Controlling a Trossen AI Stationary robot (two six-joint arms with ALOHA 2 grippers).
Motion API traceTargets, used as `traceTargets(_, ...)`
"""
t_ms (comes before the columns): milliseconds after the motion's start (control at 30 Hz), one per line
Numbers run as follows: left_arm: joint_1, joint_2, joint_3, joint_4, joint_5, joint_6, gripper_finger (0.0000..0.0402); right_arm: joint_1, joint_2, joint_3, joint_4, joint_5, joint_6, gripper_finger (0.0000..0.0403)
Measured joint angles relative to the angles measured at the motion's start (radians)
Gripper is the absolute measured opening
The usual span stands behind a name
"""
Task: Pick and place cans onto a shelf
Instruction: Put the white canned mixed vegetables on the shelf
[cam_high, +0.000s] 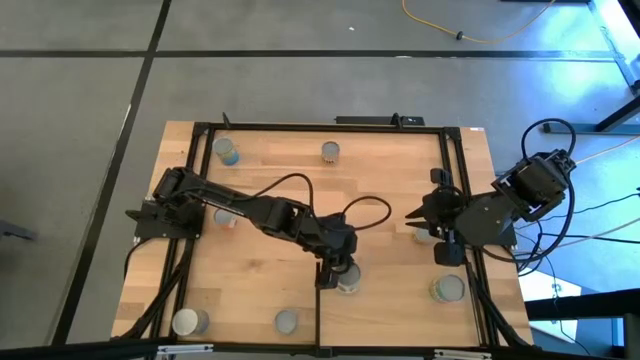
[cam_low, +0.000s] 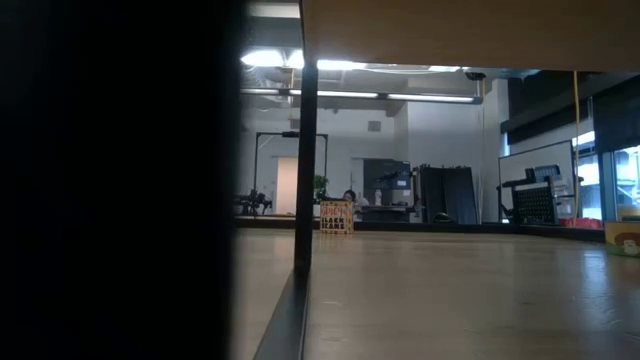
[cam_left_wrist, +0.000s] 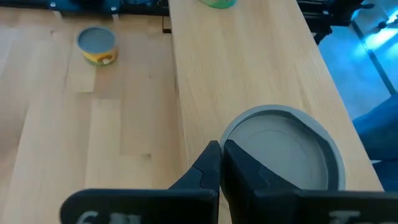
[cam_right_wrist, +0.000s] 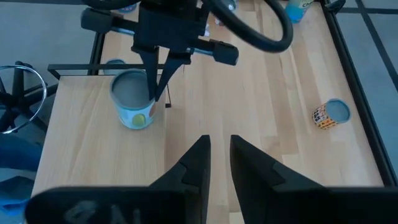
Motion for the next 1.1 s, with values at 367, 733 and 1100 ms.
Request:
traceTargets(367,-0.001,0.000,0.000,0.001,-0.009,-0.002,0.0028,0.000,0.000,0.000,0.000,0.000,0.003,0.0065)
traceTargets(733,-0.002,0.000,0.000,0.015,-0.009,0.001,0.0035,0.000,0.000,0.000,0.000,0.000,0.004,0.0065)
traceTargets(1100,-0.018,-0.012,-0.002,0.026,-0.007,0.003,0.0035,0.000,0.000,0.000,0.001,-0.002,0.008,0.0065)
